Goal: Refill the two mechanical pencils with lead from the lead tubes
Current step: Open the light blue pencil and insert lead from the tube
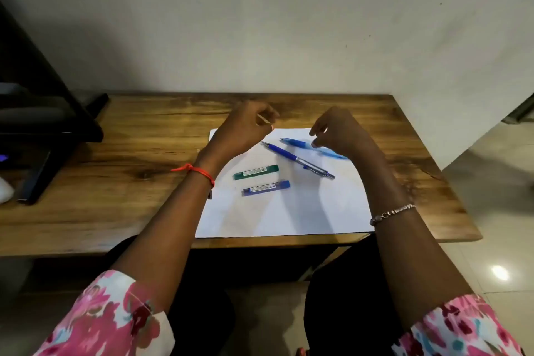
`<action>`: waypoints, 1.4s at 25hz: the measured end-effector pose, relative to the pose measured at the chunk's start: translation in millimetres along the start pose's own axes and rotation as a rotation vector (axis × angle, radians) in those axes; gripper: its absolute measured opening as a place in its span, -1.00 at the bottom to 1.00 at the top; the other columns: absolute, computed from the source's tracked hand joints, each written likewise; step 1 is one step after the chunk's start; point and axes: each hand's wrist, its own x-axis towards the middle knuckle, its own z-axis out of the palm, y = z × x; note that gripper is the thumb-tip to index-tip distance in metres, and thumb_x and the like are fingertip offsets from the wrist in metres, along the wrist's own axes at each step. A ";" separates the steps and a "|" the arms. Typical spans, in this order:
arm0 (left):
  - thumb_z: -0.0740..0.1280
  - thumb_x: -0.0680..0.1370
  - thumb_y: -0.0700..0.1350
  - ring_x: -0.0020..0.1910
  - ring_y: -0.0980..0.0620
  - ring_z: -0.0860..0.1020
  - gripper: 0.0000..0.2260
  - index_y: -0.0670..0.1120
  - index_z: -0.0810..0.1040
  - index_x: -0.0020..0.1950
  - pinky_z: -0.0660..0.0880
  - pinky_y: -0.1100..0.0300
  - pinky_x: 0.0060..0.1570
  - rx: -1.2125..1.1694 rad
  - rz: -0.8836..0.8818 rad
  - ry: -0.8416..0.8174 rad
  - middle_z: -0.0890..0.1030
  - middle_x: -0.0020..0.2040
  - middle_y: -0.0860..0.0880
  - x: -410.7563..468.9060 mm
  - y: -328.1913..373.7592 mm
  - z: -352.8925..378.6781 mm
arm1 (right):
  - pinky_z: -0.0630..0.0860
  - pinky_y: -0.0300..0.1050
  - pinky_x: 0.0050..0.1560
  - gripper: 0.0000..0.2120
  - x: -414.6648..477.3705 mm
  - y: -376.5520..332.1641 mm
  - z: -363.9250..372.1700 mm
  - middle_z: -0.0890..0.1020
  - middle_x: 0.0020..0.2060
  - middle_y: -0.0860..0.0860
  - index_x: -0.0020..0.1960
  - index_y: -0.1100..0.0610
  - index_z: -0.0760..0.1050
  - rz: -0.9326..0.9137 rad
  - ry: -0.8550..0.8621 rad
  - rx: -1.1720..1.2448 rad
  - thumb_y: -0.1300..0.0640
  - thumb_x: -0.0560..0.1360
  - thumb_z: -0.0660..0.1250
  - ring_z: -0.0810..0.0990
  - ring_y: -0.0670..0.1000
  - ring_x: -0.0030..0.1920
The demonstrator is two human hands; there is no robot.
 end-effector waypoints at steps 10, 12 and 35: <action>0.32 0.47 -0.29 -0.14 0.09 0.52 -0.83 -0.20 0.59 0.05 0.32 0.67 -0.34 0.014 -0.039 0.021 0.62 -0.04 -0.06 -1.7 -0.4 -8.1 | 0.51 -0.05 -0.11 -0.72 9.2 13.5 10.2 0.61 -0.01 0.24 0.00 0.32 0.57 0.112 -0.043 -0.188 0.33 0.29 0.44 0.60 0.20 -0.05; 0.33 0.46 -0.29 -0.09 0.10 0.53 -0.79 -0.20 0.58 0.09 0.31 0.67 -0.29 -0.003 -0.056 0.052 0.63 0.04 -0.09 -3.1 0.2 -8.0 | 0.51 -0.15 -0.18 -0.80 8.6 11.6 8.7 0.65 -0.11 0.21 -0.07 0.32 0.61 0.093 -0.003 -0.092 0.31 0.30 0.42 0.60 0.10 -0.19; 0.32 0.52 -0.12 -0.60 0.26 0.38 -0.76 -0.17 0.59 0.14 0.25 0.50 -0.57 -0.325 -0.107 0.032 0.48 -0.41 0.00 -12.4 39.3 3.6 | 0.40 -0.19 -0.26 -0.81 -11.9 -34.1 -4.2 0.68 -0.18 0.04 -0.19 0.15 0.59 0.187 0.159 1.361 0.09 0.52 0.29 0.62 -0.08 -0.22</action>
